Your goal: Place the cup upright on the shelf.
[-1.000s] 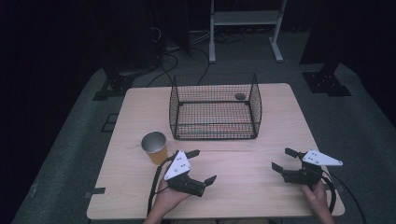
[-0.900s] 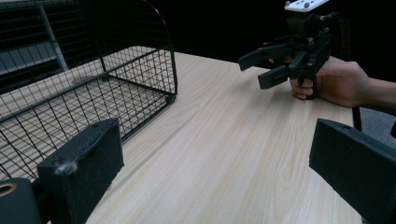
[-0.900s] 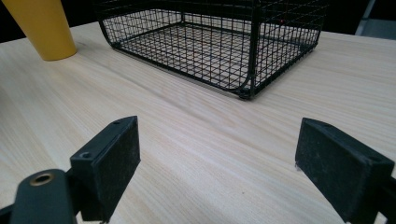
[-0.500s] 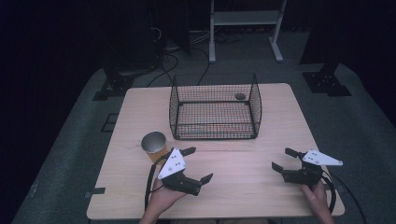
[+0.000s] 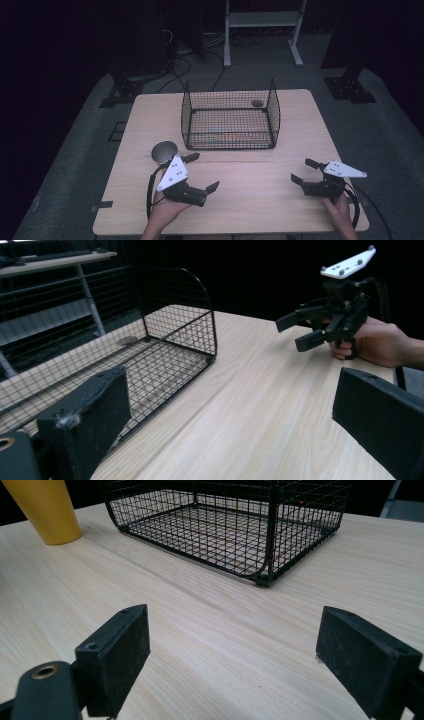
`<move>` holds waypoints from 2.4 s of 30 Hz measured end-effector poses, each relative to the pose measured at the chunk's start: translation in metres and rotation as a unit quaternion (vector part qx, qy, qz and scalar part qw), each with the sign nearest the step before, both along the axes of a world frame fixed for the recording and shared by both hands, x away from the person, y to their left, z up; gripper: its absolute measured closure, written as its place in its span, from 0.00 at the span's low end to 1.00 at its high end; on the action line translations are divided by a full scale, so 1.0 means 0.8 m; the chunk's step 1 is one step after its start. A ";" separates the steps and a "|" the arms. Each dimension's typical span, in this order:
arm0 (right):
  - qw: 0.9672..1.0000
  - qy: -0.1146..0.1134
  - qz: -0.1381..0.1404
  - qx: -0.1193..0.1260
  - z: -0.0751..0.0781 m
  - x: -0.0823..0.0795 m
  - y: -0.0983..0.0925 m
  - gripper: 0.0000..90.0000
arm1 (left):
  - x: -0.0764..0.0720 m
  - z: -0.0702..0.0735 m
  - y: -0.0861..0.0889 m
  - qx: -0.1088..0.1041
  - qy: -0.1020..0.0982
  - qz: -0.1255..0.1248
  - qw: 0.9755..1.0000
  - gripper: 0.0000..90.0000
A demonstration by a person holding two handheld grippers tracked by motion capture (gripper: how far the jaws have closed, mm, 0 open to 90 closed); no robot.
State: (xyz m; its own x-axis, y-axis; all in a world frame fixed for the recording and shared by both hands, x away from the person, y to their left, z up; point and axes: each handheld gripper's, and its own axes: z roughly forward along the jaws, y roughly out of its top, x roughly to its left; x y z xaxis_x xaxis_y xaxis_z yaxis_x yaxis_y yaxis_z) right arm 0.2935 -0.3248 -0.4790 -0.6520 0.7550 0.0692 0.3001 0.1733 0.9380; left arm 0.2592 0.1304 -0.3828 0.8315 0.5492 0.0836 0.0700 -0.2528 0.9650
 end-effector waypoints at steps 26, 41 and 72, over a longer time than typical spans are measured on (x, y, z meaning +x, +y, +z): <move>1.000 0.001 -0.002 0.002 0.000 0.001 -0.001 0.14 | 0.003 0.023 0.072 -0.016 -0.019 0.089 0.996 0.02; 1.000 0.001 -0.001 -0.001 0.000 0.000 0.000 0.14 | 0.024 -0.005 0.117 0.008 0.005 0.138 0.990 0.02; 1.000 0.002 -0.002 -0.005 0.000 0.001 0.001 0.14 | 0.066 -0.066 0.143 0.042 0.078 0.190 0.978 0.02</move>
